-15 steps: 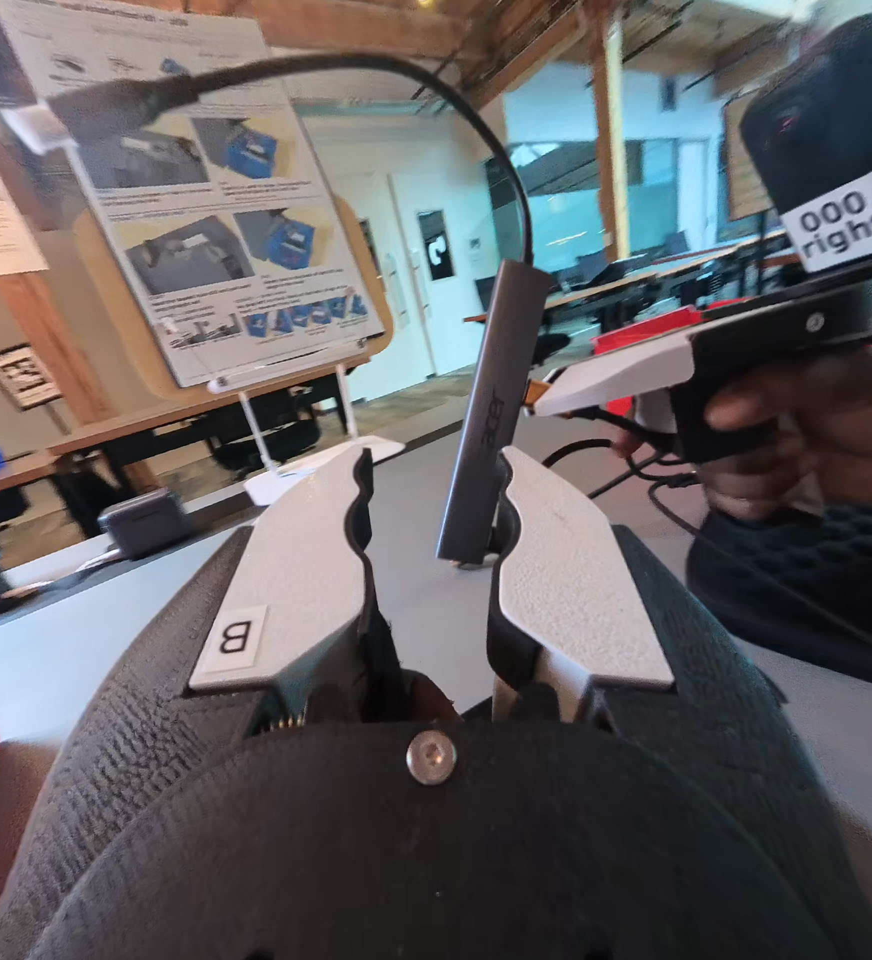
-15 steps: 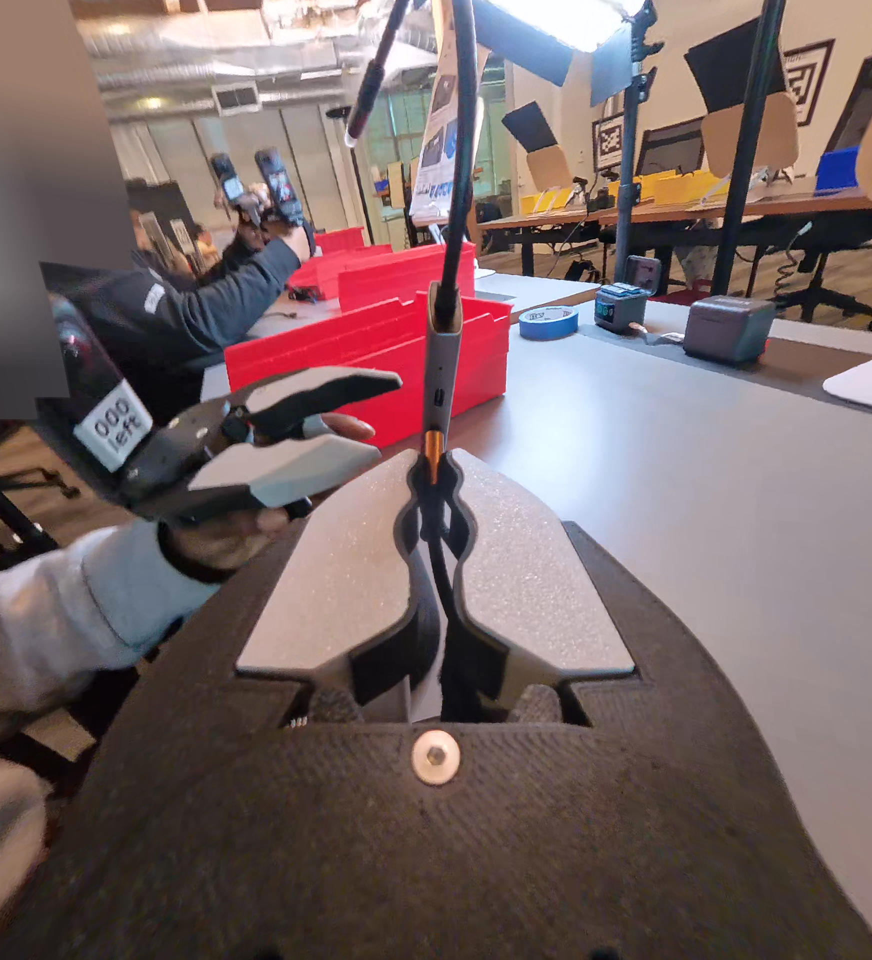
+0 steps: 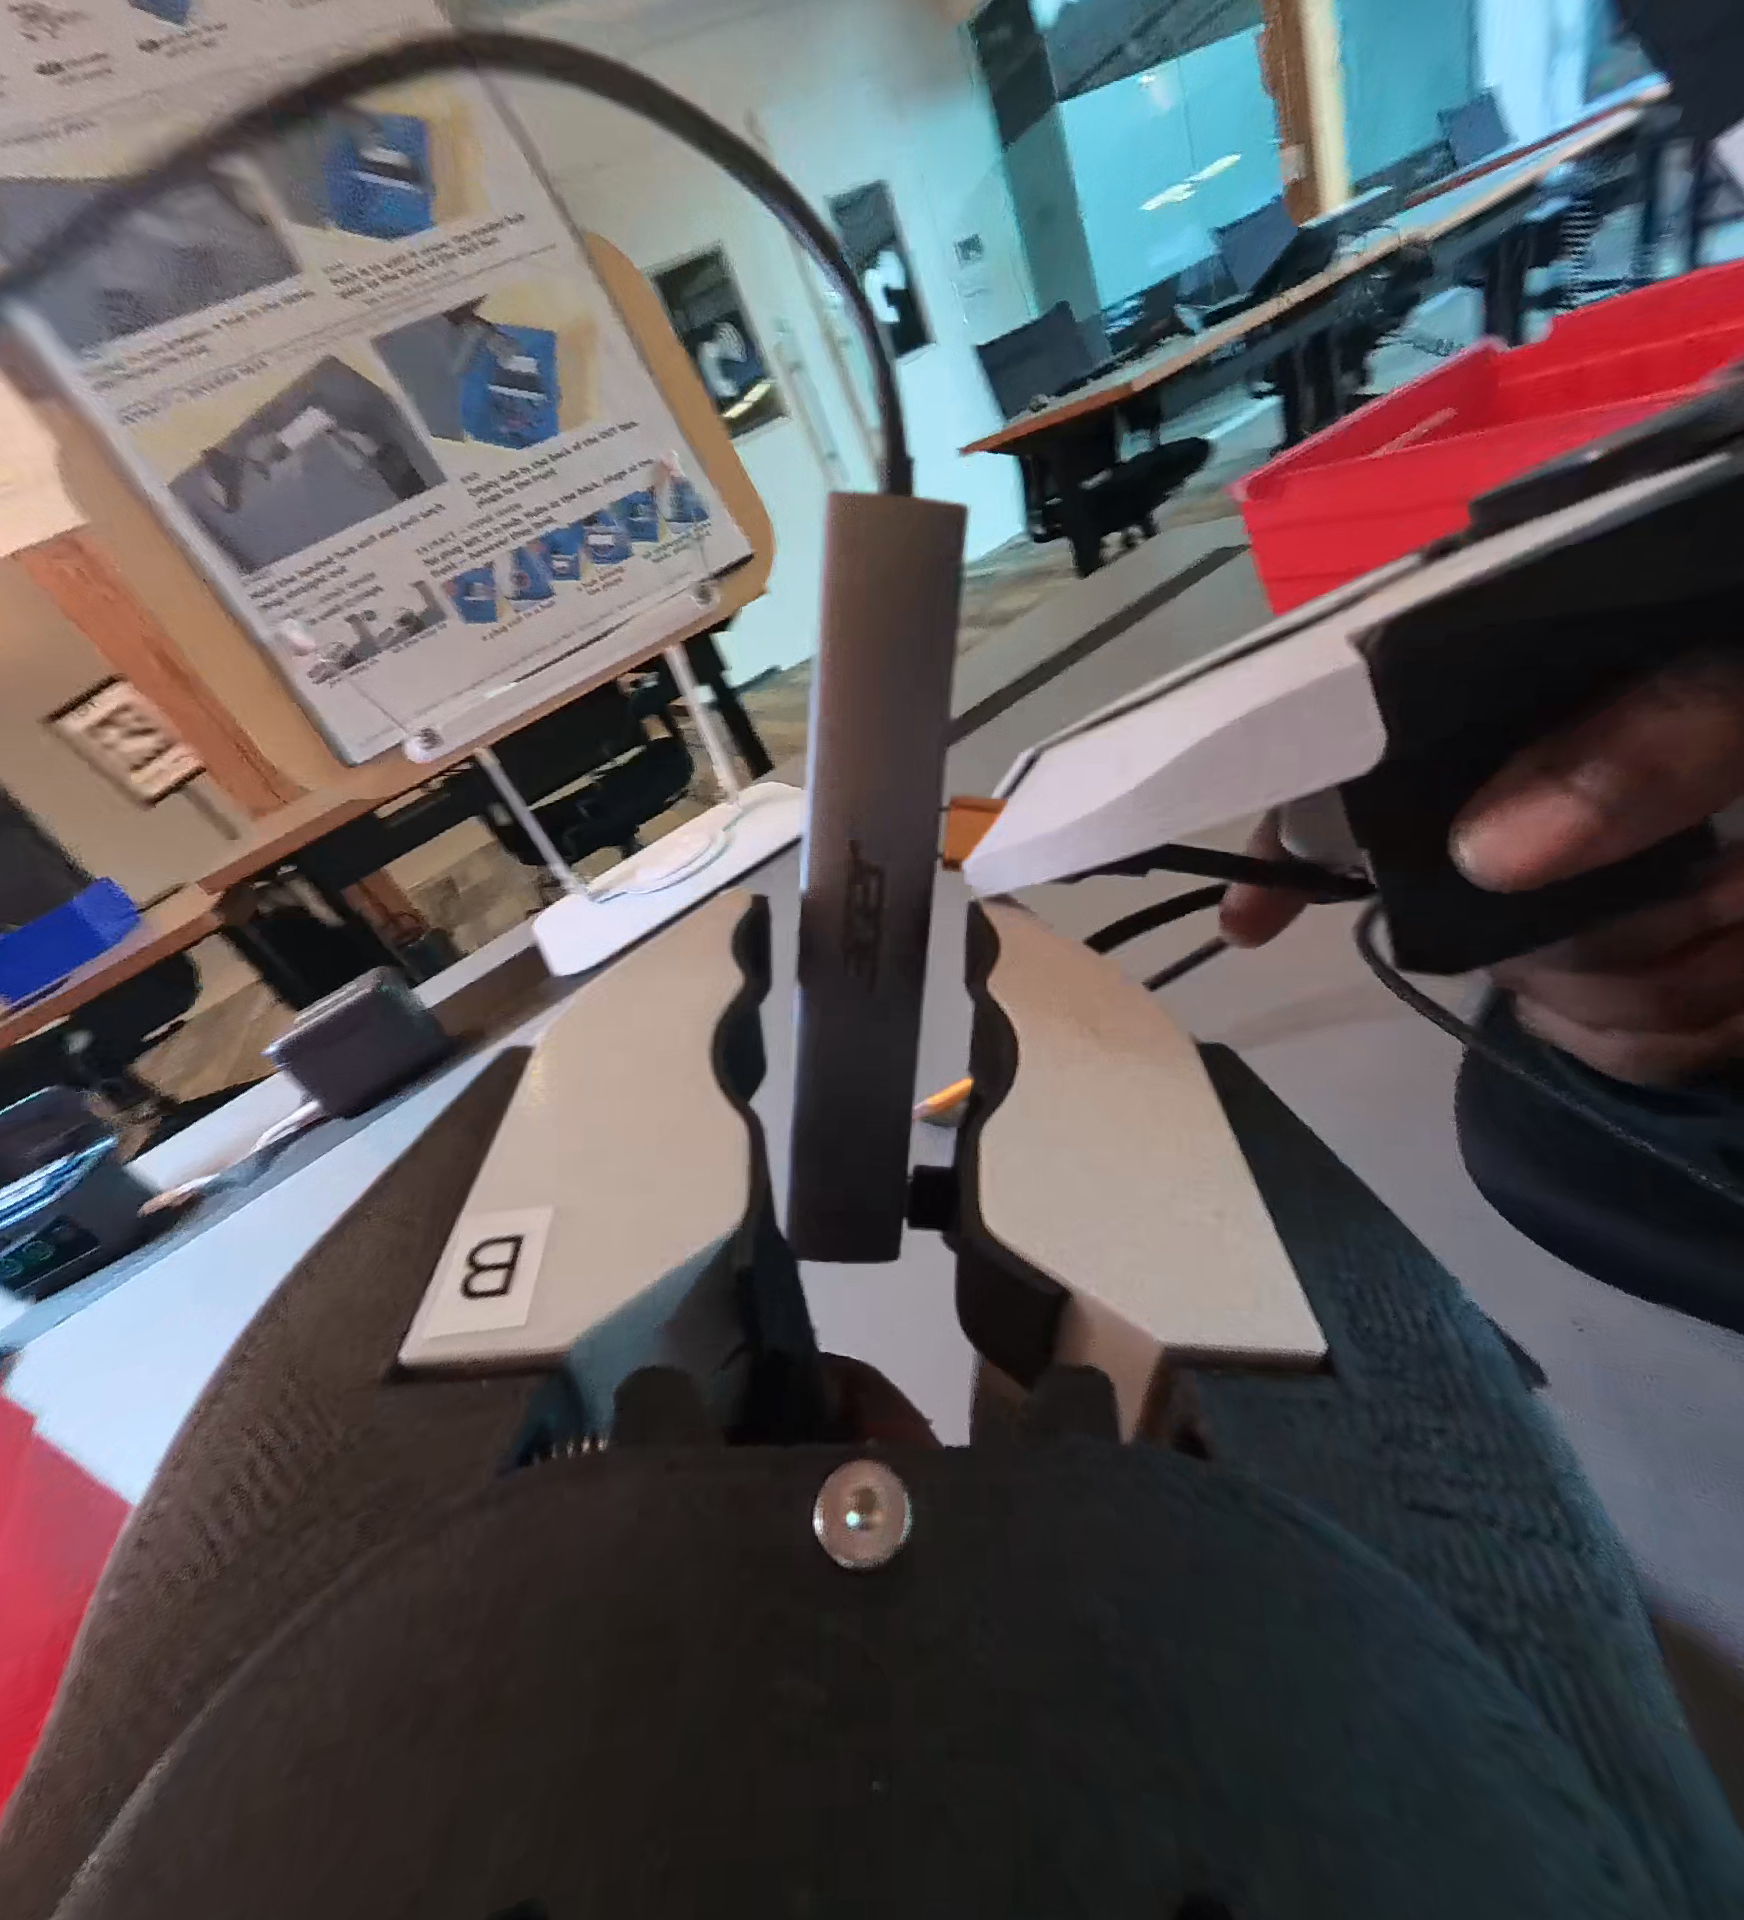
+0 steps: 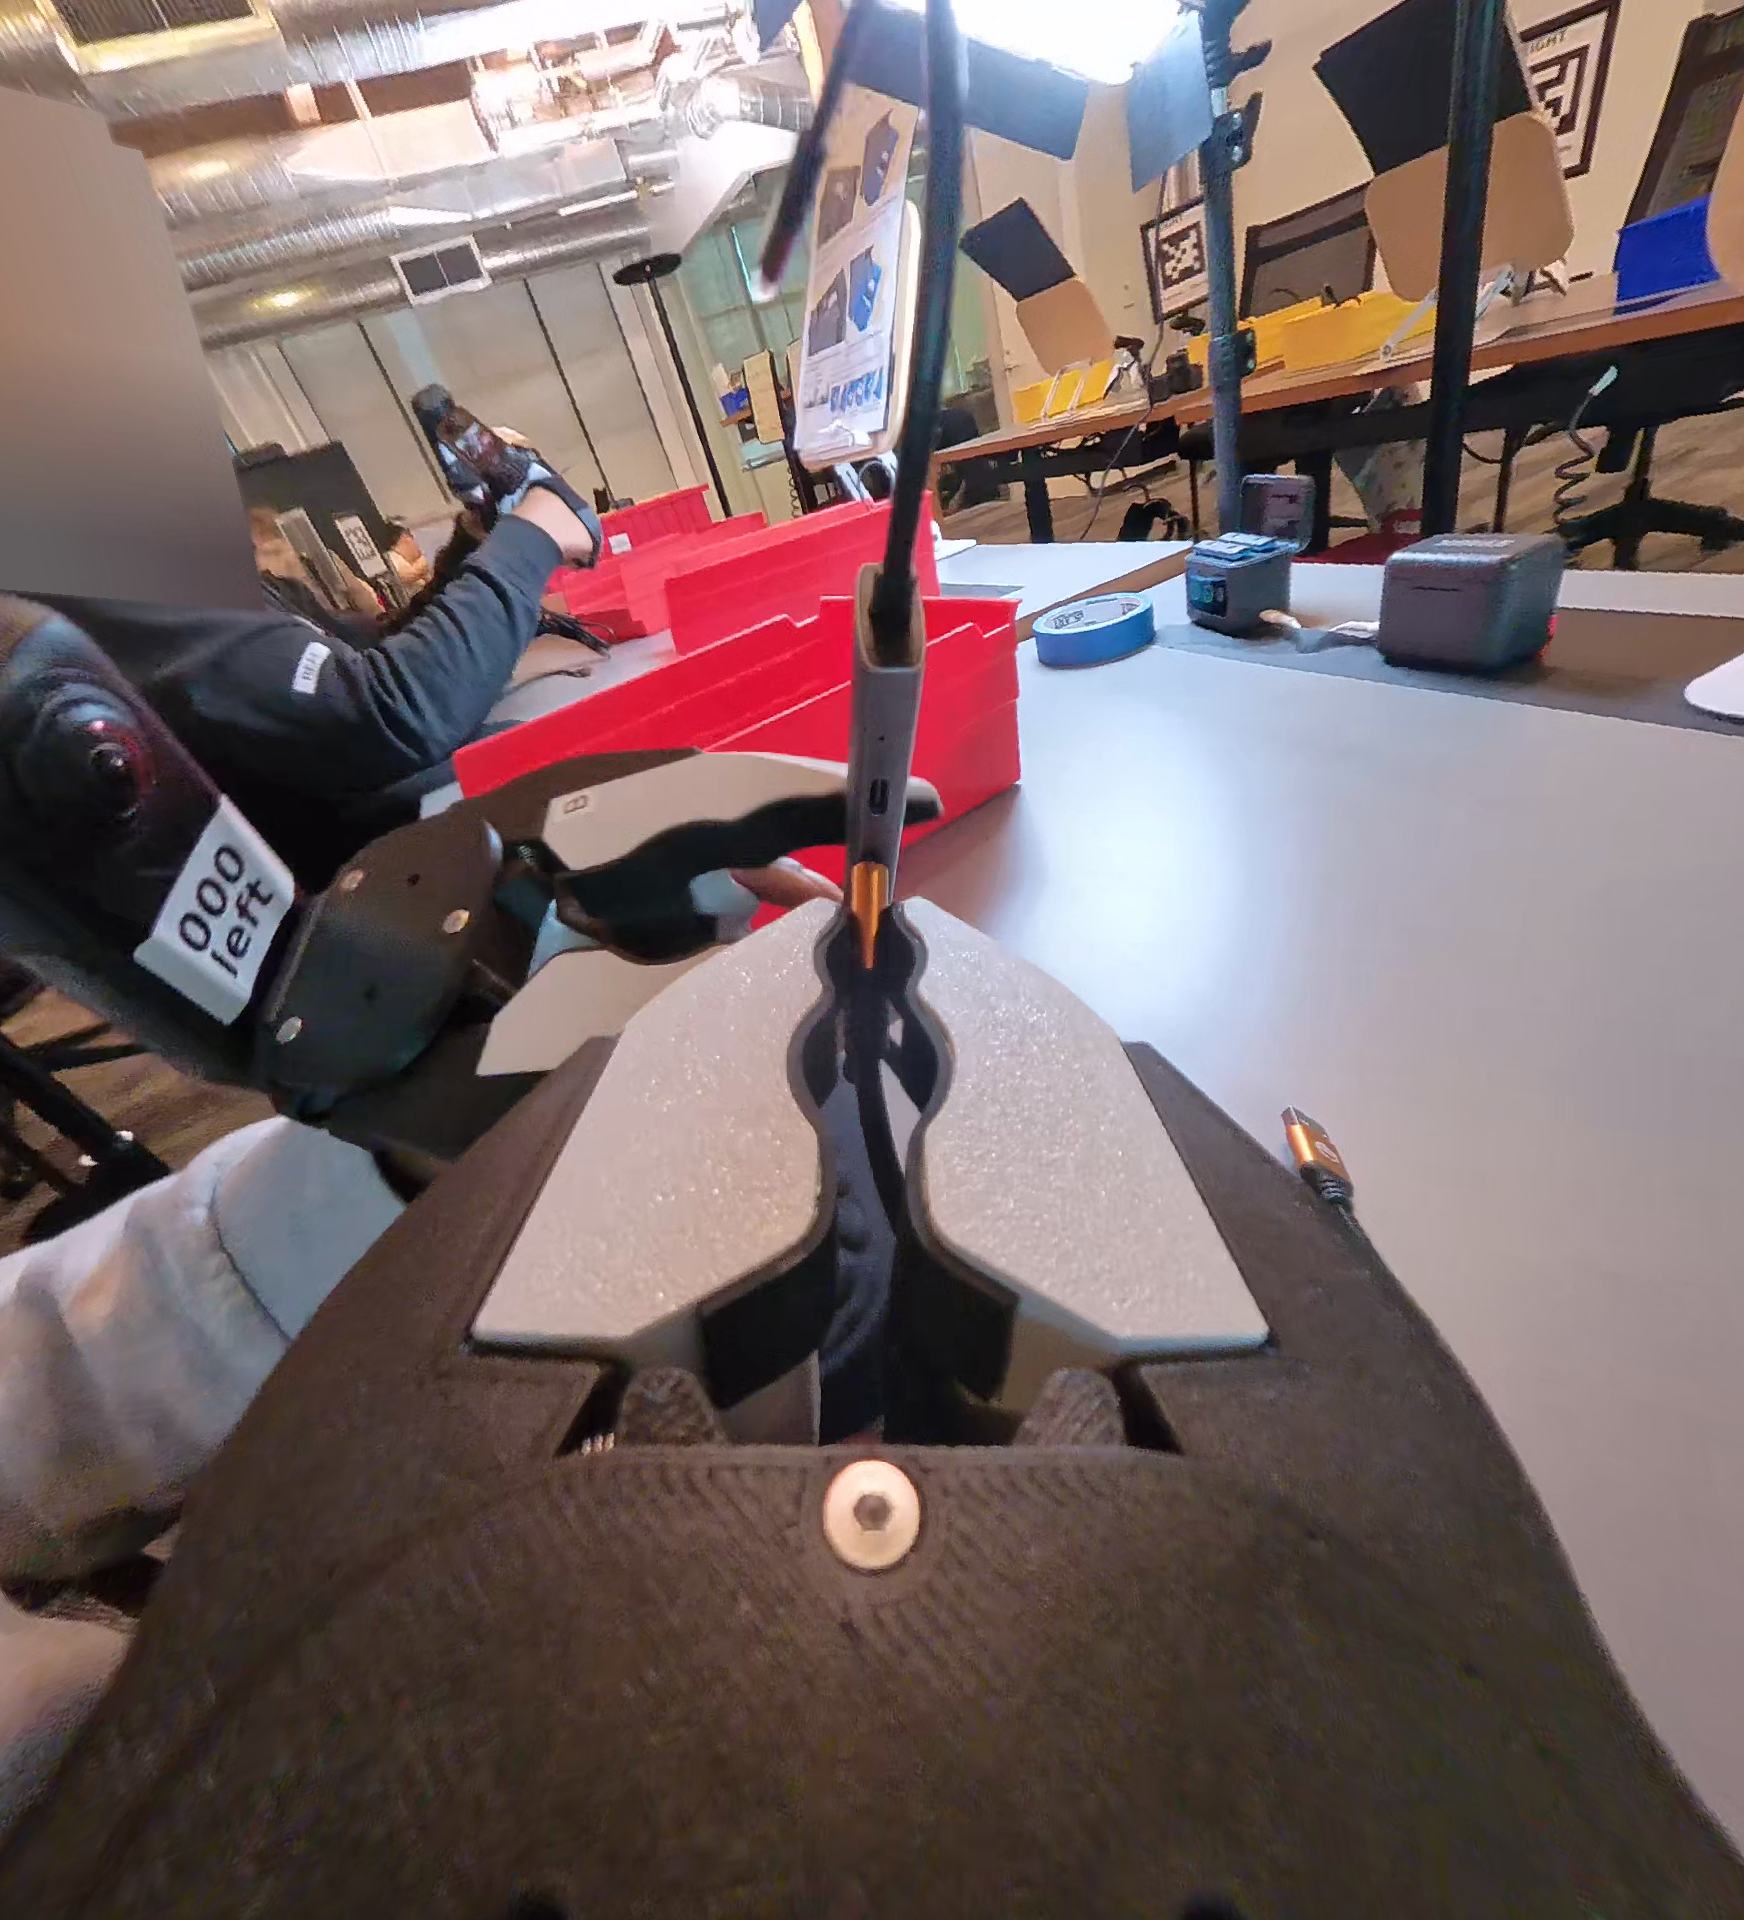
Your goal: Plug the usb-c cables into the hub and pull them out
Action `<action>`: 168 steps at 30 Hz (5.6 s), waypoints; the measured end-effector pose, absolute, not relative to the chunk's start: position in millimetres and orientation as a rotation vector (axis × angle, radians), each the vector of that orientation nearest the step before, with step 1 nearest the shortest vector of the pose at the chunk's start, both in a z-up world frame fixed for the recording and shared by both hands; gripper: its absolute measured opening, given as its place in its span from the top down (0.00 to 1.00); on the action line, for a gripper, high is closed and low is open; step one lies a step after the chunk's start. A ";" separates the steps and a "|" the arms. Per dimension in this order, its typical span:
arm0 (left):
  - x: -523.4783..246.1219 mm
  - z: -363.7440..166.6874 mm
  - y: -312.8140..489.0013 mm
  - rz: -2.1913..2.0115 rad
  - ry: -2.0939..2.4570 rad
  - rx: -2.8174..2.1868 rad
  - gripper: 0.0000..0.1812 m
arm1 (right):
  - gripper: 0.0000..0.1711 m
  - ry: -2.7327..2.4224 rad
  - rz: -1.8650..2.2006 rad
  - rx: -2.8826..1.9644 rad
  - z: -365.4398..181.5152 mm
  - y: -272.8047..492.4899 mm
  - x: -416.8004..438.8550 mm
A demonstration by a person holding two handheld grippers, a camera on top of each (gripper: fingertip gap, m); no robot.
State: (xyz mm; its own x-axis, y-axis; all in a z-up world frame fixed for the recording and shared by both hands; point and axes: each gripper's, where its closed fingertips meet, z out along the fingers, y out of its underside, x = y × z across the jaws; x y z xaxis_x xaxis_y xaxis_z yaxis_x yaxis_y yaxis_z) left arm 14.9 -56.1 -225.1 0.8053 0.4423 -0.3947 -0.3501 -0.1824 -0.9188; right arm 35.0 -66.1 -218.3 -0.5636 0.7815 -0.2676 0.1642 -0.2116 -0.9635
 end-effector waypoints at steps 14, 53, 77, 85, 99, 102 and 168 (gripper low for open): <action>9.4 -259.6 -63.6 0.453 -0.106 -1.700 0.86 | 0.96 -1.590 1.800 -1.269 -252.0 -74.7 30.7; 1.0 -284.3 -54.4 0.572 -0.164 -1.886 0.87 | 0.82 -1.678 0.536 -0.696 -274.2 -46.5 32.2; -9.6 -309.7 -50.9 0.521 -0.294 -2.053 0.87 | 0.93 -1.749 0.375 -0.672 -294.7 -32.2 11.6; -3.0 -309.8 -49.7 0.404 -0.258 -2.058 0.87 | 0.93 -1.729 0.427 -0.658 -292.2 -39.4 6.9; -3.0 -295.5 -54.1 0.475 -0.238 -1.946 0.86 | 0.92 -1.752 0.497 -0.700 -294.0 -38.5 9.2; -4.5 -292.2 -55.9 0.429 -0.267 -1.917 0.86 | 0.93 -1.712 0.457 -0.661 -291.3 -38.4 15.4; 5.3 -284.1 -47.3 0.681 0.061 -1.921 0.87 | 0.84 -1.839 1.478 -1.166 -260.0 -53.8 48.5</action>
